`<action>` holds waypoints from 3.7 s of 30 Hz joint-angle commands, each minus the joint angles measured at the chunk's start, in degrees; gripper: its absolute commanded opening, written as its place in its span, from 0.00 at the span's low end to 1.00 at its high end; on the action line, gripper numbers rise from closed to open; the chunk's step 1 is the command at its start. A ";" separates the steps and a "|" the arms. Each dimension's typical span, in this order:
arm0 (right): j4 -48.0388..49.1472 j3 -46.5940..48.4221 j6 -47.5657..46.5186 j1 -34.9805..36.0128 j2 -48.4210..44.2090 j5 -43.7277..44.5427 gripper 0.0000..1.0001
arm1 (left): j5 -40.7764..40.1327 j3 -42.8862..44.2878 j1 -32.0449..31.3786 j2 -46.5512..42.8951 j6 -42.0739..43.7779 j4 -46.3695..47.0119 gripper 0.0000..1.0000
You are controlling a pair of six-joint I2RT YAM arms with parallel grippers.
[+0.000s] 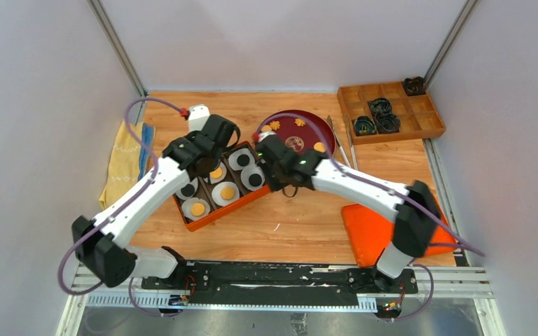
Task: Pack the cookies
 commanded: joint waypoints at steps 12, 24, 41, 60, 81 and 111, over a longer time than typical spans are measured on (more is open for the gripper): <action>-10.62 -15.00 6.78 -11.77 -39.45 31.94 0.00 | 17.98 2.33 -2.54 28.16 1.87 20.24 0.00; -12.23 -20.28 8.06 -15.08 -41.09 27.71 0.00 | 22.30 5.60 -12.63 39.12 -0.20 22.56 0.00; -10.83 -32.15 10.72 -18.20 -40.29 26.72 0.00 | 31.35 -2.35 -21.53 36.33 -2.11 27.46 0.00; -5.30 -41.89 12.46 -21.46 -31.16 15.68 0.36 | 28.05 -9.41 -21.63 24.70 -1.04 24.96 0.00; 2.20 -43.74 12.05 -21.47 -23.17 10.02 0.00 | 32.35 -12.97 -32.92 3.86 -5.81 9.16 0.00; -5.99 -23.07 4.74 -21.54 -43.54 3.42 0.00 | 12.14 -33.13 -22.00 -1.98 -26.64 -11.90 0.00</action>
